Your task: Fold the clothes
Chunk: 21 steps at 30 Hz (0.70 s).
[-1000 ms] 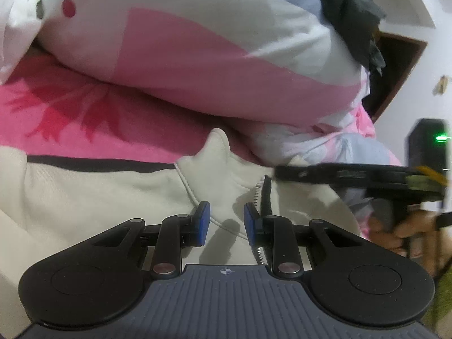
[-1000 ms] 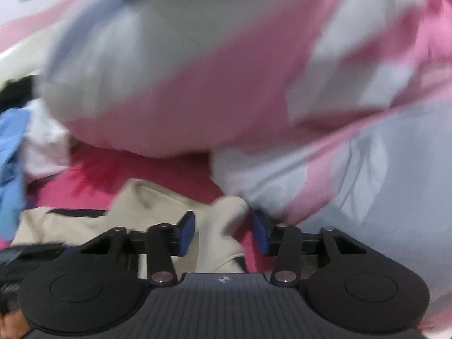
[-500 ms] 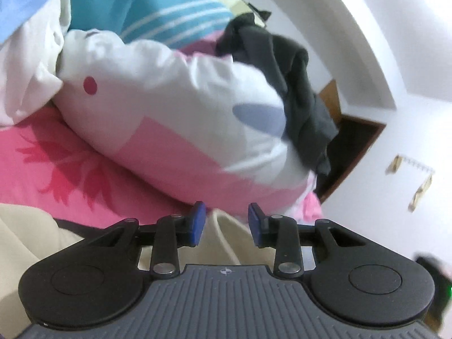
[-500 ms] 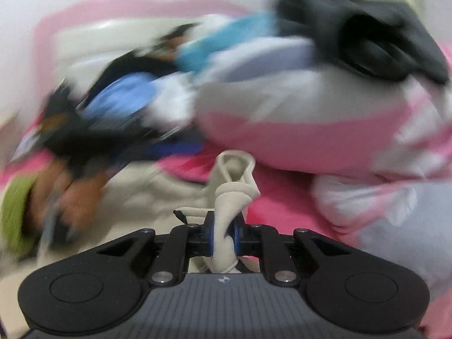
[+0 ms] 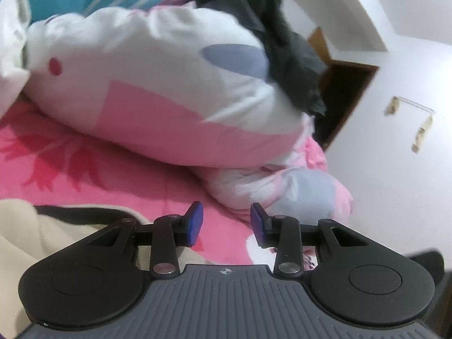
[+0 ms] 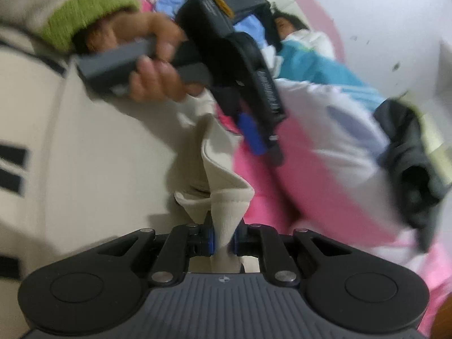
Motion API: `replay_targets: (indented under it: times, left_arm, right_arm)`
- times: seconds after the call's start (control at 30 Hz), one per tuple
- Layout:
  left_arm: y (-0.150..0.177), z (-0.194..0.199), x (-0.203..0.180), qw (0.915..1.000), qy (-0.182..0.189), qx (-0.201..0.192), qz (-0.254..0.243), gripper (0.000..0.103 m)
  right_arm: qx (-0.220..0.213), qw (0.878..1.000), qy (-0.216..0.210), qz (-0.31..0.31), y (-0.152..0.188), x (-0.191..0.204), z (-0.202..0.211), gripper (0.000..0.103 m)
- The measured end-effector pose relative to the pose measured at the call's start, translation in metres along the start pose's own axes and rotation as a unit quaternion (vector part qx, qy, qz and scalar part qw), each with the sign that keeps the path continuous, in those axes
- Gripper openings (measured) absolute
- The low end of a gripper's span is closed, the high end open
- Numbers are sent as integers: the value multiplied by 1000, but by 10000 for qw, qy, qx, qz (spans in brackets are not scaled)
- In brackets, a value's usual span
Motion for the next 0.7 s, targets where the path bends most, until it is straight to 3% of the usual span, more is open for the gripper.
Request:
replay_targets:
  times: [0.1, 0.2, 0.4, 0.57, 0.67, 0.7]
  left_arm:
    - [4, -9, 1, 9996, -12, 275, -6, 36]
    - [10, -25, 5, 9971, -121, 749, 60, 36]
    - [18, -24, 0, 9963, 38, 862, -53, 36]
    - [23, -35, -1, 9921, 55, 1255, -63, 36]
    - [22, -31, 2, 9926, 135, 1204, 76, 36]
    - [21, -31, 3, 9927, 173, 1186, 134, 36]
  right_arm:
    - [95, 9967, 701, 386, 9, -5, -8, 12]
    - [160, 9935, 954, 600, 21, -5, -23, 12]
    - [323, 9840, 1307, 1165, 45, 11, -48, 12]
    - [380, 9863, 1190, 1074, 53, 14, -47, 14]
    - [496, 9878, 1117, 963, 55, 13, -35, 27]
    - [512, 9901, 1052, 770, 55, 9, -28, 36]
Point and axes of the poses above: each gripper's, at about its wrist camera, not at the fingertips, and z roughly against the way its jaws point, x to its left, y to its underside, the point moved 6 cm from there along -z, roughly the way its jaws point, and after that the axes turned 14 degrees about x, right-handed, at the moved point
